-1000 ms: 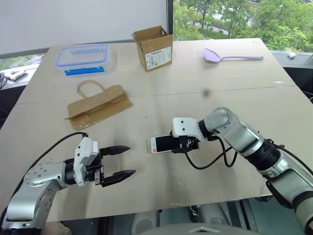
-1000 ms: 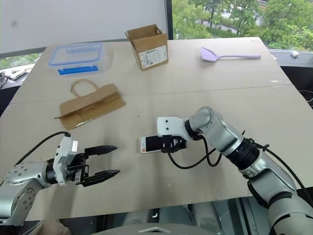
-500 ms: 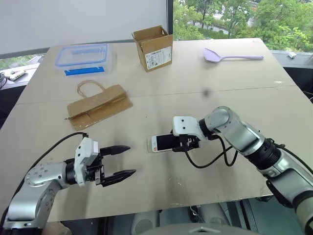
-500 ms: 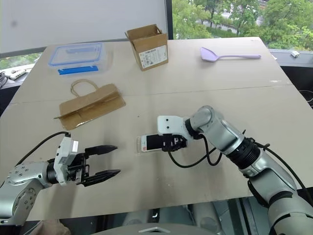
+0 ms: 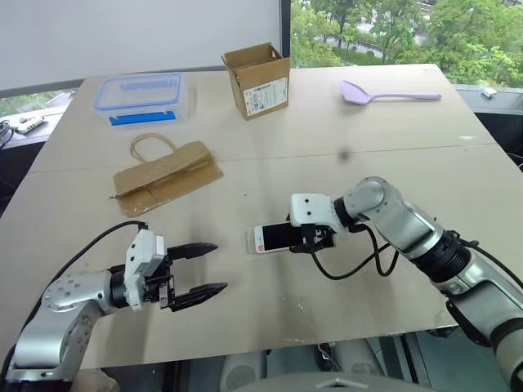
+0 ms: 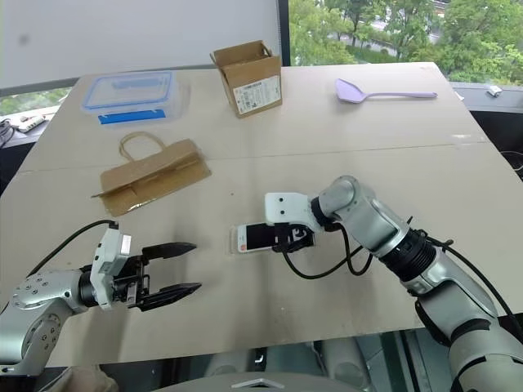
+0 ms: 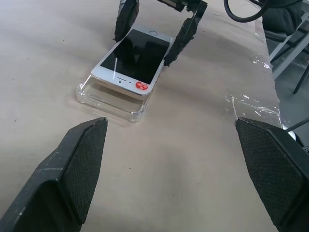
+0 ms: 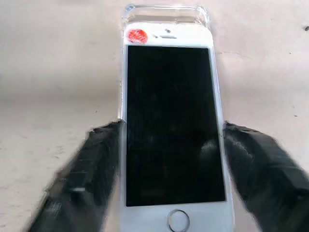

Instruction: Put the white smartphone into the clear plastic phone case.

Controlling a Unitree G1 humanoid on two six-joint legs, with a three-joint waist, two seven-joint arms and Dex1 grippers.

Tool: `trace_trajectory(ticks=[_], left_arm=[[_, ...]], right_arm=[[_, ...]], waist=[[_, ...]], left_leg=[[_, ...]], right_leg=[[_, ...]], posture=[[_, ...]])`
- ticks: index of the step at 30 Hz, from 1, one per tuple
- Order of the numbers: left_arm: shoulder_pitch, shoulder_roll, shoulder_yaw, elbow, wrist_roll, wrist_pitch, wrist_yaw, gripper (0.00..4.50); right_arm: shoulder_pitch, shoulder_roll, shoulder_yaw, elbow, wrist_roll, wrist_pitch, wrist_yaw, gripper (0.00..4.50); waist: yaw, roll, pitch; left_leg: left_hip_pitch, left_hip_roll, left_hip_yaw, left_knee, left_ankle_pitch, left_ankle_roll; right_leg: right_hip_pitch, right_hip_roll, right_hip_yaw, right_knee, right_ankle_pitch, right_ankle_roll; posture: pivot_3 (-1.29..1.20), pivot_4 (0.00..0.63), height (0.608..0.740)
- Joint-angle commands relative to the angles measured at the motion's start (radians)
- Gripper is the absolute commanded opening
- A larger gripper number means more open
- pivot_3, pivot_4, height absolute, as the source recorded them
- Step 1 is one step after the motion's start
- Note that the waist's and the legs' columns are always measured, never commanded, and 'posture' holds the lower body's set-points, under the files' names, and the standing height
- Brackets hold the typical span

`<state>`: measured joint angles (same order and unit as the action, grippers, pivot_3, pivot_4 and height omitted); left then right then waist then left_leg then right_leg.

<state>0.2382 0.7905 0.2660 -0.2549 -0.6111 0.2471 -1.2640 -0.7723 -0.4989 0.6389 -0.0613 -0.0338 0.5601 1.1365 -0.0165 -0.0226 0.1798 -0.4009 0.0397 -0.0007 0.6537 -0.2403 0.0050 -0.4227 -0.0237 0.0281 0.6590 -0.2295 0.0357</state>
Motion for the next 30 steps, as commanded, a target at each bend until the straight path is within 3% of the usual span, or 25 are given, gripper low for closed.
trace_trajectory(ticks=[1,7,12,13,17,22,30], left_arm=[[-0.001,-0.003,0.008,-0.008,-0.003,-0.018,-0.007,4.39],[0.0,-0.003,0.008,-0.009,-0.004,-0.019,-0.008,4.39],[-0.012,-0.002,0.004,-0.003,-0.008,-0.014,-0.008,4.39],[-0.013,-0.002,0.004,-0.002,-0.008,-0.014,-0.008,4.39],[-0.019,-0.003,0.005,0.002,-0.007,-0.013,-0.005,4.39],[-0.013,-0.003,0.013,-0.004,-0.009,-0.013,-0.002,4.39],[0.01,-0.008,0.021,-0.022,-0.011,-0.016,0.008,4.39]], right_arm=[[-0.003,-0.01,-0.053,-0.047,0.016,0.011,0.004,4.37],[0.007,-0.002,-0.16,-0.122,0.126,0.08,0.014,4.37],[0.034,0.051,-0.232,-0.117,0.244,0.1,0.014,2.14],[0.041,0.068,-0.235,-0.112,0.258,0.097,0.008,1.89],[0.062,0.125,-0.203,-0.047,0.228,0.04,-0.035,0.06],[0.084,0.177,-0.144,0.055,0.163,-0.047,-0.078,0.06],[0.096,0.165,-0.035,0.156,0.048,-0.152,-0.067,0.06]], waist=[[0.0,0.0,0.0],[-0.001,0.0,0.0],[-0.001,0.0,0.0],[-0.001,0.0,0.0],[-0.002,0.0,0.0],[-0.002,0.0,0.0],[-0.002,0.0,0.0]], left_leg=[[0.0,0.0,0.0,0.0,0.0,0.0],[0.0,0.0,0.0,-0.001,0.0,0.0],[0.0,0.0,0.0,-0.001,0.0,0.0],[0.0,0.0,0.0,-0.001,0.0,0.0],[0.0,0.0,0.0,-0.001,0.0,0.0],[0.0,0.0,0.0,-0.001,0.0,0.0],[0.001,0.0,0.0,-0.001,0.0,0.0]], right_leg=[[0.0,0.0,0.0,0.0,0.0,0.0],[0.0,0.0,0.0,0.0,0.0,-0.001],[0.0,0.0,0.0,0.0,0.0,0.0],[0.0,0.0,0.0,0.0,0.0,0.0],[0.0,0.0,0.0,0.0,0.0,0.0],[0.0,0.0,0.0,0.0,0.0,-0.001],[0.0,0.0,0.0,0.0,0.0,0.0]], posture=[[0.0,0.15,0.74],[0.0,0.15,0.74],[0.0,0.15,0.74],[0.0,0.15,0.74],[0.0,0.15,0.74],[0.0,0.15,0.74],[0.0,0.15,0.74]])
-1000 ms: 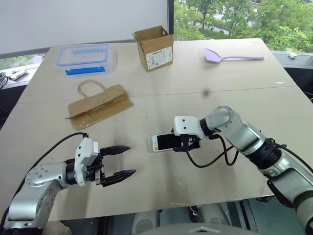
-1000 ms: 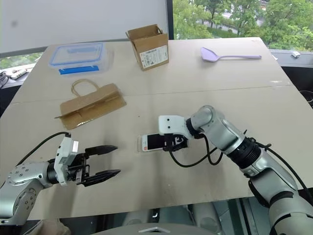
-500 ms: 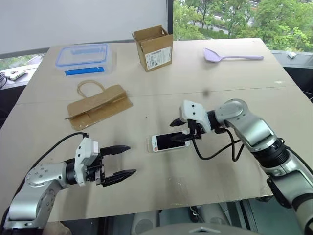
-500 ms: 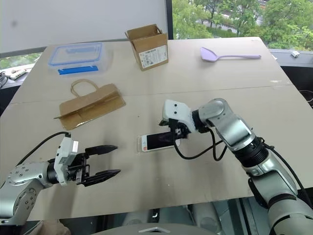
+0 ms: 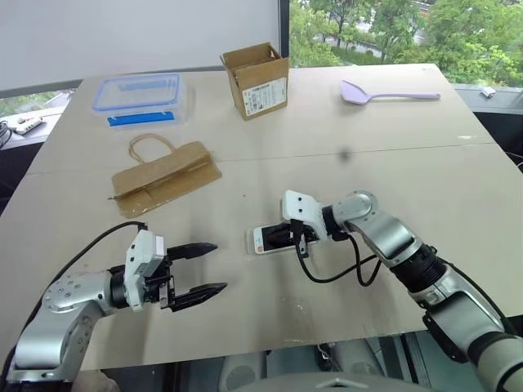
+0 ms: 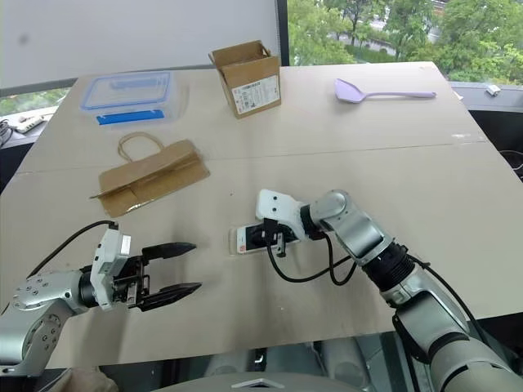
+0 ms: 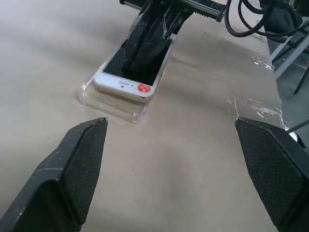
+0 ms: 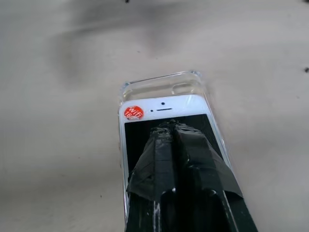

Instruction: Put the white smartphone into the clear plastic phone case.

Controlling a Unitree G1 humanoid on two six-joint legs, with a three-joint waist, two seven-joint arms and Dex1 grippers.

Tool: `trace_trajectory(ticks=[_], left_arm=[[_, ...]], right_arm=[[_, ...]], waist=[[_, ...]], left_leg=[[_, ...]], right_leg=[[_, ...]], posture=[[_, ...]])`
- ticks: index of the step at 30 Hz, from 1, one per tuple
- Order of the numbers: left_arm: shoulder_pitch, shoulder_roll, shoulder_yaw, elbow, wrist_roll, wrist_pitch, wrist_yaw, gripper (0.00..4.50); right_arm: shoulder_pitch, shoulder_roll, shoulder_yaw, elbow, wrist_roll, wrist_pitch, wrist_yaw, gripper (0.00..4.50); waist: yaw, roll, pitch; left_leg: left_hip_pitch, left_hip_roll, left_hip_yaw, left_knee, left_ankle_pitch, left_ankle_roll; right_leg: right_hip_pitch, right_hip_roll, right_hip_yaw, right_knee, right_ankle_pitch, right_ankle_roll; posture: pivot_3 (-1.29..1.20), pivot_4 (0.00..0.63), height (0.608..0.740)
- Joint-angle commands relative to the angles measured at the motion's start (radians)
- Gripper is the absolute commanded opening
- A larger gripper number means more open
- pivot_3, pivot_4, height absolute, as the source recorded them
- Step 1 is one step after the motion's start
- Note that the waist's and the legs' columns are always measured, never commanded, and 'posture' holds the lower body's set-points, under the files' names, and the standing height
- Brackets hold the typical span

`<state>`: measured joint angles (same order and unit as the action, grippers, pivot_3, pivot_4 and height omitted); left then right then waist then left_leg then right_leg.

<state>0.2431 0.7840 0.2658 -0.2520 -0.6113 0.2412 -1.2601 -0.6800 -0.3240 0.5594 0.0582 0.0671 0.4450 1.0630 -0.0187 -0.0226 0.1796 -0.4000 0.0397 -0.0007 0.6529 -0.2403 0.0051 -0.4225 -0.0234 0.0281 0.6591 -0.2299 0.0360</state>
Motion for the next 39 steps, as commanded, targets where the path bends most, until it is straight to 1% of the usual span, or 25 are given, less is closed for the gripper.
trace_trajectory(ticks=[1,8,13,15,21,27,34,37,39], left_arm=[[0.006,-0.002,0.021,-0.026,-0.01,-0.01,0.005,4.39],[-0.002,-0.003,0.016,-0.025,-0.007,-0.009,0.01,4.39],[-0.005,0.001,0.013,-0.024,-0.007,-0.009,0.01,4.39],[-0.006,0.003,0.012,-0.022,-0.006,-0.008,0.009,4.39],[-0.009,0.008,0.013,-0.017,-0.005,-0.008,0.003,4.39],[-0.02,0.011,0.005,-0.01,-0.002,-0.005,-0.001,4.39],[-0.027,0.007,-0.003,-0.011,0.005,0.0,0.002,4.39],[-0.024,0.006,-0.004,-0.016,0.006,0.004,0.004,4.39],[-0.02,0.004,-0.005,-0.016,0.008,0.002,0.004,4.39]], right_arm=[[0.003,-0.014,0.054,0.049,-0.065,-0.049,0.012,0.06],[0.0,-0.022,0.118,0.163,-0.152,-0.138,0.036,0.06],[0.013,-0.033,0.147,0.2,-0.183,-0.185,0.067,0.06],[0.022,-0.048,0.17,0.229,-0.22,-0.242,0.074,0.06],[0.029,-0.053,0.192,0.303,-0.319,-0.342,0.034,0.06],[0.037,-0.04,0.176,0.342,-0.32,-0.351,0.021,0.06],[0.033,-0.02,0.18,0.427,-0.335,-0.392,-0.001,0.06],[0.033,0.009,0.105,0.41,-0.26,-0.339,-0.01,0.06],[0.045,0.037,0.011,0.341,-0.157,-0.257,-0.002,0.06]], waist=[[-0.001,0.0,0.0],[-0.001,0.0,-0.004],[-0.001,0.0,-0.009],[0.0,0.001,-0.011],[0.001,0.004,-0.026],[0.002,0.007,-0.035],[0.001,0.009,-0.042],[0.001,0.01,-0.043],[0.003,0.01,-0.043]], left_leg=[[0.0,0.0,0.0,0.0,0.0,0.0],[0.002,0.0,0.0,0.0,0.0,0.0],[0.007,0.0,0.0,0.0,0.0,0.0],[0.01,0.0,0.0,0.0,0.0,0.0],[0.015,0.0,0.0,-0.003,0.0,0.0],[0.019,0.0,-0.001,-0.004,0.0,0.0],[0.019,0.0,0.0,-0.004,0.0,-0.001],[0.02,0.0,-0.001,-0.005,0.0,0.0],[0.019,0.0,-0.001,-0.006,0.0,0.0]], right_leg=[[0.0,0.0,0.0,0.0,0.0,0.0],[0.001,0.0,0.0,0.001,-0.001,0.001],[0.006,0.0,0.0,0.001,-0.001,0.001],[0.007,-0.001,0.0,0.001,-0.002,0.0],[0.01,-0.004,0.001,0.0,-0.004,-0.001],[0.012,-0.008,0.001,0.001,-0.004,-0.002],[0.012,-0.013,0.001,0.0,-0.004,-0.001],[0.012,-0.014,0.001,0.0,-0.004,-0.001],[0.011,-0.014,0.0,0.0,-0.004,-0.002]], posture=[[0.0,0.15,0.74],[0.0,0.15,0.74],[0.0,0.15,0.74],[0.0,0.15,0.74],[0.0,0.15,0.74],[0.0,0.15,0.74],[0.0,0.15,0.74],[0.0,0.15,0.74],[0.0,0.15,0.74]])
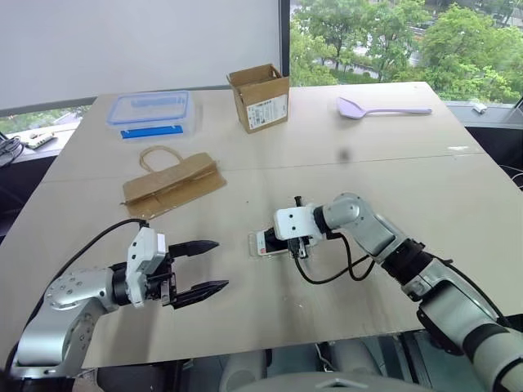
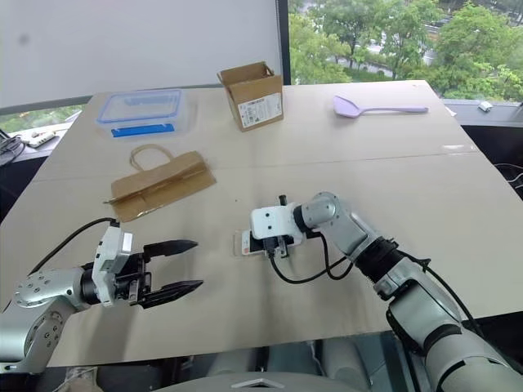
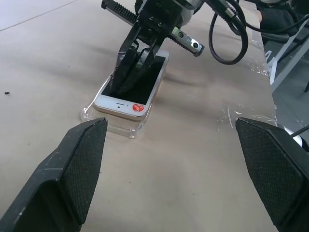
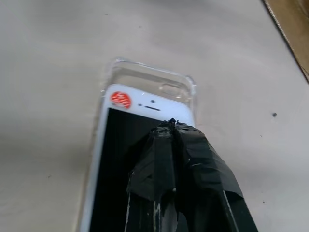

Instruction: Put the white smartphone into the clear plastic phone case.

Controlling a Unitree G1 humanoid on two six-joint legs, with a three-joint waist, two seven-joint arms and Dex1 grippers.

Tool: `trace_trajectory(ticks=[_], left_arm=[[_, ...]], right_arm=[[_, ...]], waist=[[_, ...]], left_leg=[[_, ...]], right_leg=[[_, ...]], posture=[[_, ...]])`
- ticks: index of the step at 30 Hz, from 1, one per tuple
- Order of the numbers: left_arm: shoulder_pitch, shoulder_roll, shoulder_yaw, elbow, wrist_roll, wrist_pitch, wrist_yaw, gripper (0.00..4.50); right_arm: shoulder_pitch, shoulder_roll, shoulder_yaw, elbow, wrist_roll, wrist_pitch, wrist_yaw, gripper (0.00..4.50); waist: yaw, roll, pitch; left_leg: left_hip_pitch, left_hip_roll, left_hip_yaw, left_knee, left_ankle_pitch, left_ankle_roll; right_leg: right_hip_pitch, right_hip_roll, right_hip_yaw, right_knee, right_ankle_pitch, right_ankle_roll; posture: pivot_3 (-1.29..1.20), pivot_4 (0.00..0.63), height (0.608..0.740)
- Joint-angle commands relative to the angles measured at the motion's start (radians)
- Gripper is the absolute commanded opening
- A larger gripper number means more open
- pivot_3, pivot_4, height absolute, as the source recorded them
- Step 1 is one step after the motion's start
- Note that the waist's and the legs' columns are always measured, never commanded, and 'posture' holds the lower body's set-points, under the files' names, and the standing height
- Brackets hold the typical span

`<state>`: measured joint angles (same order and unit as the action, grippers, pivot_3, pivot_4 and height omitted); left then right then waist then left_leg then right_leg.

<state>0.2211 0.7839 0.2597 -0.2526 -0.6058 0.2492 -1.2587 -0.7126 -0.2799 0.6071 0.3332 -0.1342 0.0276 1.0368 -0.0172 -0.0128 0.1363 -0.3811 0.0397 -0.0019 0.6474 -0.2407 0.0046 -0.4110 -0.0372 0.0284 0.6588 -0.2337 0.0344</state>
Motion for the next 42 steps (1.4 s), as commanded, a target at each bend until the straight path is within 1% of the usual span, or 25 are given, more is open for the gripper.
trace_trajectory(ticks=[1,3,5,6,7,10,11,13,16,18,22,27,32,42], left_arm=[[0.004,0.002,0.002,-0.014,0.004,-0.007,0.002,4.39],[0.003,-0.002,-0.001,-0.013,0.005,-0.007,0.002,4.39],[0.004,-0.005,-0.002,-0.013,0.006,-0.007,0.002,4.39],[0.005,-0.006,-0.002,-0.012,0.006,-0.008,0.0,4.39],[0.004,-0.007,-0.004,-0.01,0.006,-0.008,-0.002,4.39],[0.002,-0.005,-0.009,-0.007,0.005,-0.007,-0.01,4.39],[0.001,-0.003,-0.01,-0.006,0.005,-0.007,-0.013,4.39],[0.002,0.001,-0.01,-0.004,0.003,-0.007,-0.02,4.39],[0.004,0.006,-0.008,-0.004,0.003,-0.005,-0.024,4.39],[0.004,0.007,-0.007,-0.005,0.002,-0.003,-0.024,4.39],[0.009,0.008,-0.003,-0.012,0.002,0.001,-0.024,4.39],[0.012,0.007,-0.003,-0.014,0.003,0.001,-0.022,4.39],[0.015,0.004,-0.003,-0.021,0.004,-0.001,-0.018,4.39],[0.011,0.003,-0.004,-0.021,0.005,-0.004,-0.015,4.39]], right_arm=[[0.086,0.005,-0.087,0.018,0.103,0.206,0.03,0.06],[0.103,0.013,-0.173,-0.105,0.22,0.302,0.05,0.06],[0.115,0.009,-0.223,-0.205,0.295,0.385,0.06,0.06],[0.12,-0.002,-0.234,-0.251,0.318,0.414,0.07,0.06],[0.125,-0.018,-0.242,-0.308,0.347,0.452,0.084,0.06],[0.127,-0.055,-0.229,-0.4,0.37,0.504,0.1,0.06],[0.124,-0.067,-0.211,-0.408,0.355,0.496,0.101,0.06],[0.119,-0.082,-0.178,-0.42,0.331,0.486,0.108,0.06],[0.11,-0.088,-0.153,-0.426,0.33,0.478,0.119,0.06],[0.104,-0.103,-0.14,-0.442,0.351,0.504,0.155,0.06],[0.104,-0.171,-0.114,-0.484,0.379,0.546,0.24,0.06],[0.089,-0.231,-0.055,-0.464,0.325,0.528,0.279,0.06],[0.075,-0.22,-0.03,-0.406,0.269,0.484,0.252,0.06],[0.045,-0.201,-0.052,-0.393,0.26,0.483,0.244,0.06]], waist=[[0.002,0.0,0.001],[0.003,-0.001,0.004],[0.003,-0.001,0.012],[0.002,-0.001,0.015],[0.002,-0.001,0.016],[-0.001,-0.001,0.017],[-0.002,-0.002,0.017],[-0.002,-0.002,0.018],[-0.002,-0.003,0.023],[-0.002,-0.003,0.027],[0.0,-0.003,0.03],[0.0,-0.003,0.03],[-0.003,-0.004,0.03],[-0.001,-0.004,0.03]], left_leg=[[-0.001,0.0,-0.001,0.0,0.0,0.0],[-0.004,0.0,-0.001,0.0,0.0,0.0],[-0.007,0.0,-0.001,0.0,0.0,0.0],[-0.011,0.0,-0.001,0.0,0.0,0.0],[-0.019,-0.001,-0.001,0.0,0.0,0.0],[-0.027,-0.001,0.0,0.0,0.0,0.0],[-0.03,-0.002,-0.001,0.0,0.0,0.0],[-0.034,-0.001,0.0,0.0,0.0,0.0],[-0.034,0.0,-0.001,0.0,0.0,0.0],[-0.034,0.0,-0.001,0.0,0.0,0.0],[-0.034,0.0,0.0,0.002,0.0,0.0],[-0.034,-0.001,0.0,0.003,0.0,0.0],[-0.033,0.0,-0.001,0.003,0.0,0.0],[-0.033,0.0,-0.001,0.005,0.0,0.0]], right_leg=[[0.0,-0.001,0.0,0.0,0.0,0.0],[-0.002,-0.001,-0.001,-0.001,0.0,0.0],[-0.004,-0.001,-0.002,-0.003,0.0,0.0],[-0.007,-0.001,-0.002,-0.004,0.0,0.0],[-0.014,0.002,-0.002,-0.003,0.001,-0.002],[-0.021,0.004,-0.003,-0.002,0.003,-0.003],[-0.024,0.006,-0.004,-0.002,0.005,-0.001],[-0.027,0.008,-0.007,-0.002,0.005,0.0],[-0.028,0.01,-0.008,-0.002,0.004,-0.001],[-0.028,0.01,-0.008,-0.002,0.004,0.0],[-0.027,0.009,-0.008,-0.001,0.001,-0.001],[-0.027,0.009,-0.008,0.0,0.001,-0.001],[-0.027,0.01,-0.008,0.001,0.001,-0.001],[-0.027,0.01,-0.008,0.003,0.002,-0.002]], posture=[[0.0,0.15,0.74],[0.0,0.15,0.74],[0.0,0.15,0.74],[0.0,0.15,0.74],[0.0,0.15,0.74],[0.0,0.15,0.74],[0.0,0.15,0.74],[0.0,0.15,0.74],[0.0,0.15,0.74],[0.0,0.15,0.74],[0.0,0.15,0.74],[0.0,0.15,0.74],[0.0,0.15,0.74],[0.0,0.15,0.74]])
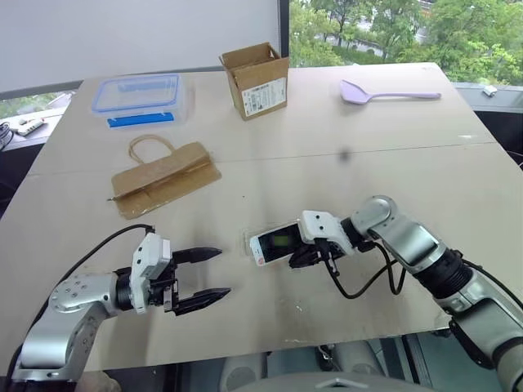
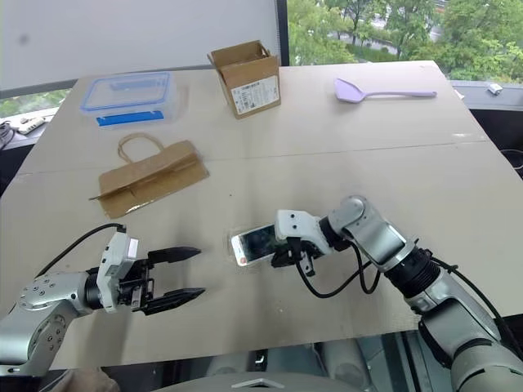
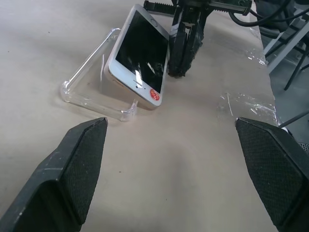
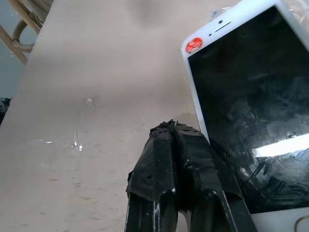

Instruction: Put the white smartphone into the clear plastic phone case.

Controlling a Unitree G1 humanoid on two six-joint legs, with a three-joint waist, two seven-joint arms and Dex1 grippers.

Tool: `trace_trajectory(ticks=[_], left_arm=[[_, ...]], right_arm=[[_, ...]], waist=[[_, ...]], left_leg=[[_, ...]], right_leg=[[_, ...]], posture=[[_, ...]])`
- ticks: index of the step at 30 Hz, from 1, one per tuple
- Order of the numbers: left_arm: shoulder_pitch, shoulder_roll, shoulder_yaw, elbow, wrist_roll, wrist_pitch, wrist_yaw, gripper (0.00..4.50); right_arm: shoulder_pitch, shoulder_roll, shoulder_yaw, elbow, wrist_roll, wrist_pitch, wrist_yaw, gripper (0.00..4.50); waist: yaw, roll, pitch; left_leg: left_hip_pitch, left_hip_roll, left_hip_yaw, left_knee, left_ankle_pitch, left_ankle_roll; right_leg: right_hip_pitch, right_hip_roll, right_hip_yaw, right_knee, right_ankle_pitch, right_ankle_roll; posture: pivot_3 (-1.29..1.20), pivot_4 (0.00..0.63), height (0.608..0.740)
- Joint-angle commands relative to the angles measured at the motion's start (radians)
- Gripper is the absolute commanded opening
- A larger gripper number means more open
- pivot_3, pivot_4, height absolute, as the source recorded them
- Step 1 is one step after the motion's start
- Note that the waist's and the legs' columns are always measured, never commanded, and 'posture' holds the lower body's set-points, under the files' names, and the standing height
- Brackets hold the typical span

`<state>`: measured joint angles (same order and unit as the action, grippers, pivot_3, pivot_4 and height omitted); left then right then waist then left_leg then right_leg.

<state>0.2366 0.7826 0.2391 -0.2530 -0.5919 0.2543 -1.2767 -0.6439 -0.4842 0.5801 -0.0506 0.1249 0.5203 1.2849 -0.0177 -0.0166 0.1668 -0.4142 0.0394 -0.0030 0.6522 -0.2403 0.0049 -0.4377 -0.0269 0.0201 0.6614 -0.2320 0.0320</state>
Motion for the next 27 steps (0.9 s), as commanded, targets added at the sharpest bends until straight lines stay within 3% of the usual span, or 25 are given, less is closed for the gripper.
trace_trajectory(ticks=[1,13,27], left_arm=[[-0.007,0.004,0.015,-0.02,-0.009,-0.009,0.004,4.39],[-0.016,0.005,0.009,-0.013,-0.009,-0.006,0.003,4.39],[0.01,0.011,0.027,-0.022,-0.012,-0.01,-0.002,4.39]], right_arm=[[-0.026,0.004,-0.028,-0.01,0.003,-0.008,-0.007,0.06],[-0.011,0.028,-0.029,-0.056,0.068,0.059,-0.002,0.06],[-0.04,0.127,-0.041,0.099,-0.003,-0.063,-0.093,0.06]], waist=[[0.0,0.0,0.0],[0.0,0.0,0.0],[0.0,0.0,0.0]], left_leg=[[0.0,0.0,0.0,0.0,0.0,0.0],[0.0,0.0,0.0,0.0,0.0,0.0],[0.0,0.0,0.0,0.001,0.0,0.0]], right_leg=[[0.0,0.0,0.0,0.0,0.0,0.0],[0.0,0.0,0.0,0.0,0.003,0.002],[0.001,0.001,0.0,0.001,0.003,0.002]], posture=[[0.0,0.15,0.74],[0.0,0.15,0.74],[0.0,0.15,0.74]])
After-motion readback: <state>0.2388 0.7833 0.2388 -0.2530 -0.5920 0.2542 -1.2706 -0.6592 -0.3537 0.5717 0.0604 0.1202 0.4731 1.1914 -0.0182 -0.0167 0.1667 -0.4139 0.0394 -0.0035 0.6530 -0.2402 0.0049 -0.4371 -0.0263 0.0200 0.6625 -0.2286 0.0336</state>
